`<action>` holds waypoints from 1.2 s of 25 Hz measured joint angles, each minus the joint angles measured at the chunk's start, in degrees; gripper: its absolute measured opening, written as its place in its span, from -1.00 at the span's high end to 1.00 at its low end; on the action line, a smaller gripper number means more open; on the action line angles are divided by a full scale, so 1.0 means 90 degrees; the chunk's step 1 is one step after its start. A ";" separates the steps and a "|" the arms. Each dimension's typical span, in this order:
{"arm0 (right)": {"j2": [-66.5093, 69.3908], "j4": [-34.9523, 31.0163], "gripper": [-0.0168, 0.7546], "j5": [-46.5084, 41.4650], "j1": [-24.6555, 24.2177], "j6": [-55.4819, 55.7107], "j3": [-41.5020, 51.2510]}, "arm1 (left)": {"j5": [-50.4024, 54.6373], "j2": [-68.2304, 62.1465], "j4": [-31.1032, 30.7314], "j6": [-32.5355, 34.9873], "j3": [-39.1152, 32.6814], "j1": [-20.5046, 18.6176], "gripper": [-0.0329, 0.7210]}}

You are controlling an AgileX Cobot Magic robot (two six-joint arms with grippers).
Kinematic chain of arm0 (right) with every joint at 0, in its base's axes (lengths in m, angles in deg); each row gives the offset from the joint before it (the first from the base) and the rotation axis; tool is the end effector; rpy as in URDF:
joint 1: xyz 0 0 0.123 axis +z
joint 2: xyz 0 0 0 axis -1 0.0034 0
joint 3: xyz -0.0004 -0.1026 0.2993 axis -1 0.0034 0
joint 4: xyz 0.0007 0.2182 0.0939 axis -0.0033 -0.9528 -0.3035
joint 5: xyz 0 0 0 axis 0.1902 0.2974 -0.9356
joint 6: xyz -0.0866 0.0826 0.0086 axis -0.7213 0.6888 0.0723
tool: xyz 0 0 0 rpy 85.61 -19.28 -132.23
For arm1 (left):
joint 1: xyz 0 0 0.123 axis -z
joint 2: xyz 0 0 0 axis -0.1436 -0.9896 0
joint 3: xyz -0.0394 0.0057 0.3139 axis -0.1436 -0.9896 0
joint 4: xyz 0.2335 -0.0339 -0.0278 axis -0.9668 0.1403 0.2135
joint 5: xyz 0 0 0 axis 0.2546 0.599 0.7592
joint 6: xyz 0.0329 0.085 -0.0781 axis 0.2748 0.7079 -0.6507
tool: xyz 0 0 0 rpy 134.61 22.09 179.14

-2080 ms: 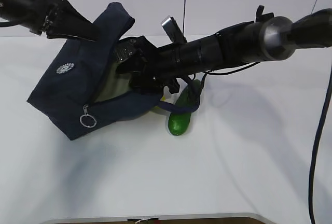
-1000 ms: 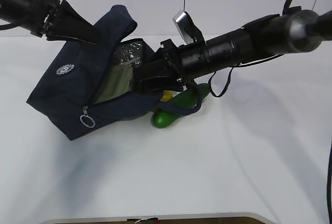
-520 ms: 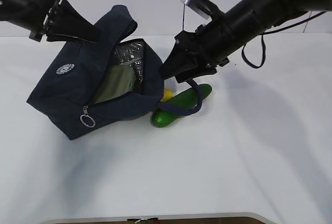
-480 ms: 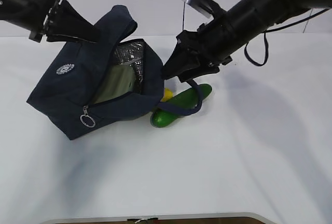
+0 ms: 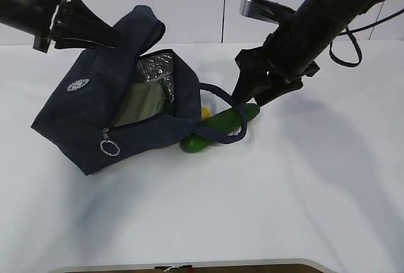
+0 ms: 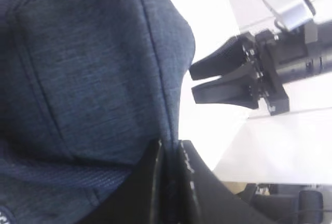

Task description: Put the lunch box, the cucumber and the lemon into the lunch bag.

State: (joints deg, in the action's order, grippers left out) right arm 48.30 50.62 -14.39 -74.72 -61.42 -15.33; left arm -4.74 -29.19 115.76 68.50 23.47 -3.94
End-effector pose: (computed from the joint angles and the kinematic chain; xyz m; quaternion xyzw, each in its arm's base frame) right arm 0.3917 0.1579 0.2541 -0.2185 0.9425 0.2217 0.1216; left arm 0.3707 -0.1286 0.3061 0.1287 0.8544 -0.4718 0.1755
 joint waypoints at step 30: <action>0.0441 0.0870 -0.32 0.1506 0.0379 0.3421 0.0000 | 0.0139 0.0212 -0.1656 -0.0490 0.0000 -0.0946 0.89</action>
State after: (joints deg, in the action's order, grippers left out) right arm 52.27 58.45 -0.83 -71.31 -30.63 -15.33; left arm -3.48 -27.28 100.86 64.09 23.47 -12.46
